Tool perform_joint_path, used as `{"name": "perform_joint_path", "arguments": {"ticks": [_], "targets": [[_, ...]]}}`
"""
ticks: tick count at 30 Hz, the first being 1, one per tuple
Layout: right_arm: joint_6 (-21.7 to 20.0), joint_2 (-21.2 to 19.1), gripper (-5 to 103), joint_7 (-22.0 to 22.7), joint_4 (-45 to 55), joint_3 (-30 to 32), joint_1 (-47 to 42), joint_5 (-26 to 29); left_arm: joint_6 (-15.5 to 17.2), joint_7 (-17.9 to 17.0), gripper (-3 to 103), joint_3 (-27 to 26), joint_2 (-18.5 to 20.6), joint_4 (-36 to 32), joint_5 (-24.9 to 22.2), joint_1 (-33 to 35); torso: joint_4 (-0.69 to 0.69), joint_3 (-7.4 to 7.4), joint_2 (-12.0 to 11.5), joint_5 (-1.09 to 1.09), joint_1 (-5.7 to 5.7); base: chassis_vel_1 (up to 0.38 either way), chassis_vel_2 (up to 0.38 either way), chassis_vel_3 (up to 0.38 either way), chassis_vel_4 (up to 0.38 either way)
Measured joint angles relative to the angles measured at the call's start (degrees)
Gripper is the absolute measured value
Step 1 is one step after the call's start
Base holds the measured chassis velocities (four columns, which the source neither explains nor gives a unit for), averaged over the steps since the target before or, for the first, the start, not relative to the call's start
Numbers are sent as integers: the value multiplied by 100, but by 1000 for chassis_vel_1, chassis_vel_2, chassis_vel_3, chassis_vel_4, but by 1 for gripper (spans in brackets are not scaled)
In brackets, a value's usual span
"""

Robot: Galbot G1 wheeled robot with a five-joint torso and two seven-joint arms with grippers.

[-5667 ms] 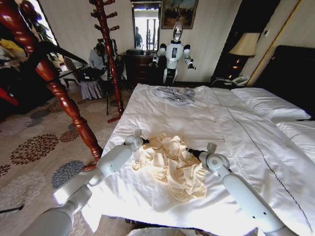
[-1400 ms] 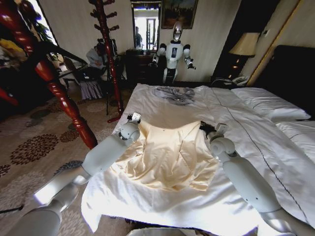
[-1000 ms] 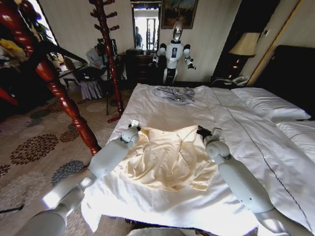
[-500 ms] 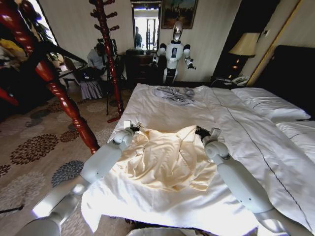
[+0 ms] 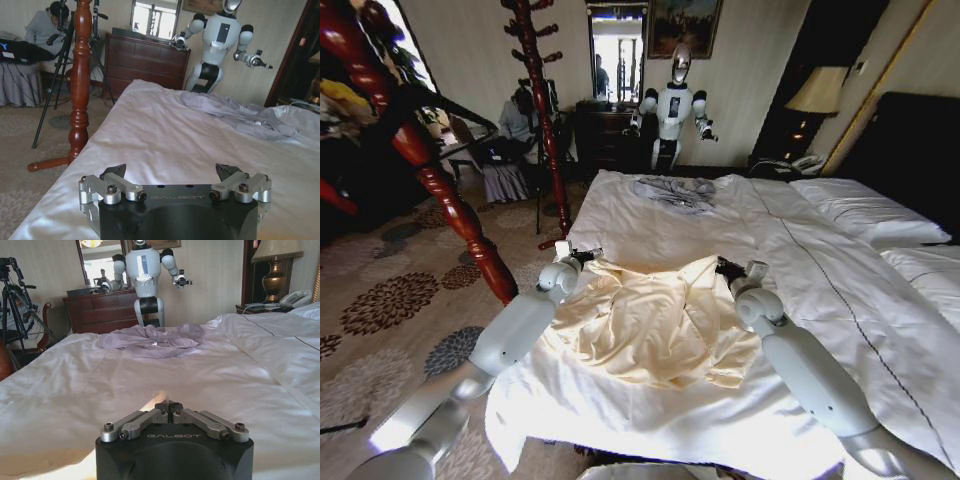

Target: Pick up the clothes from the bed and hang them on the clothes hanger.

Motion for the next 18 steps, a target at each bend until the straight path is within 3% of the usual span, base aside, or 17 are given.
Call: {"name": "perform_joint_path", "arguments": {"ticks": [8,11,18], "targets": [[-1,11,0,-2,6,-19,4,6,-58,80,100,19,122,-230,94,91,-1,0,0,0,0,0,0,0,0],[-1,14,0,-1,81,25,-38,18,-87,140,100,37,270,-509,459,344,0,0,0,-1,0,0,0,0,0],[18,-25,0,-4,210,93,-239,-104,-153,179,100,-92,633,-1237,817,769,0,0,0,0,0,0,0,0,0]]}}
